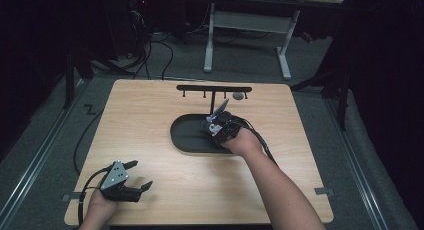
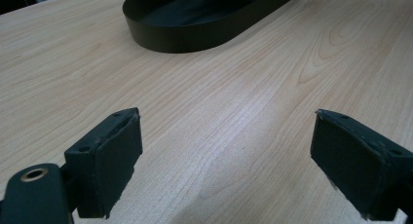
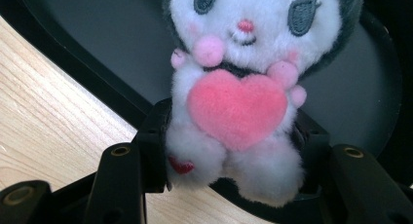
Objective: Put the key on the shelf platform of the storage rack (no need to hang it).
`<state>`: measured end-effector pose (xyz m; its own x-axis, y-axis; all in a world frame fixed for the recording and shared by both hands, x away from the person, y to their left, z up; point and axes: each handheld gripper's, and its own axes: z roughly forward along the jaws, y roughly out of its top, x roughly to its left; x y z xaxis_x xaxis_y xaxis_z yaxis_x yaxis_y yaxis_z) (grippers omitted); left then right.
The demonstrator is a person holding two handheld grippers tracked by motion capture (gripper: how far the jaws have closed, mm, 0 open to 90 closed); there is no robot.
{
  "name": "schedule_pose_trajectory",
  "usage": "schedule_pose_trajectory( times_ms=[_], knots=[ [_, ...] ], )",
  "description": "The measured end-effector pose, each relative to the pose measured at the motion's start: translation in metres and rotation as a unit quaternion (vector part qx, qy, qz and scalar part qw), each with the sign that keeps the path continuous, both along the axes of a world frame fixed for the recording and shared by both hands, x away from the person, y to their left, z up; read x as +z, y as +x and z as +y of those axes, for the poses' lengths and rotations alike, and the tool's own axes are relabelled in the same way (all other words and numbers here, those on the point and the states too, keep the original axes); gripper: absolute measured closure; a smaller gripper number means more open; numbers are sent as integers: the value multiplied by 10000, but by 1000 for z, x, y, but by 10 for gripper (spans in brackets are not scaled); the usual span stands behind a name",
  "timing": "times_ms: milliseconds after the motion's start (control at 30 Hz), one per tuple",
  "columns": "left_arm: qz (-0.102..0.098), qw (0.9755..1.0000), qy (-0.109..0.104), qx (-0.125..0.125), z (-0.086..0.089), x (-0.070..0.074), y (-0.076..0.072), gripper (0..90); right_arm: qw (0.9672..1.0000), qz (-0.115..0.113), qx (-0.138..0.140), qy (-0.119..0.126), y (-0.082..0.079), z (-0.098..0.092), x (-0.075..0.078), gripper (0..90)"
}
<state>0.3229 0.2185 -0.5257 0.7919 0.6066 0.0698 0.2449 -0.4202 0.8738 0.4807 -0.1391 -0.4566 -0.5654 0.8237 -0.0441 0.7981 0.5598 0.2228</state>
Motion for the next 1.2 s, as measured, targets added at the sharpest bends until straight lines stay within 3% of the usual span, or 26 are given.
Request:
schedule_pose_trajectory(
  times_ms=[100,133,233,700,1200],
  knots=[
    [4,10000,0,-8,0,0,0,121,10000,40,-27,-4,-1,-2,-2,466],
    [2,10000,4,-13,0,0,0,121,9999,-7,114,-6,0,-4,-3,466],
    [8,10000,-5,-16,0,0,0,121,10000,60,-17,2,-4,-9,-5,466],
    [14,10000,21,-34,-1,-1,0,126,9999,116,-93,-59,-3,-17,-11,466],
    [19,10000,10,-40,-1,-1,0,127,9999,87,-130,-51,5,-9,-19,437]
  ],
)
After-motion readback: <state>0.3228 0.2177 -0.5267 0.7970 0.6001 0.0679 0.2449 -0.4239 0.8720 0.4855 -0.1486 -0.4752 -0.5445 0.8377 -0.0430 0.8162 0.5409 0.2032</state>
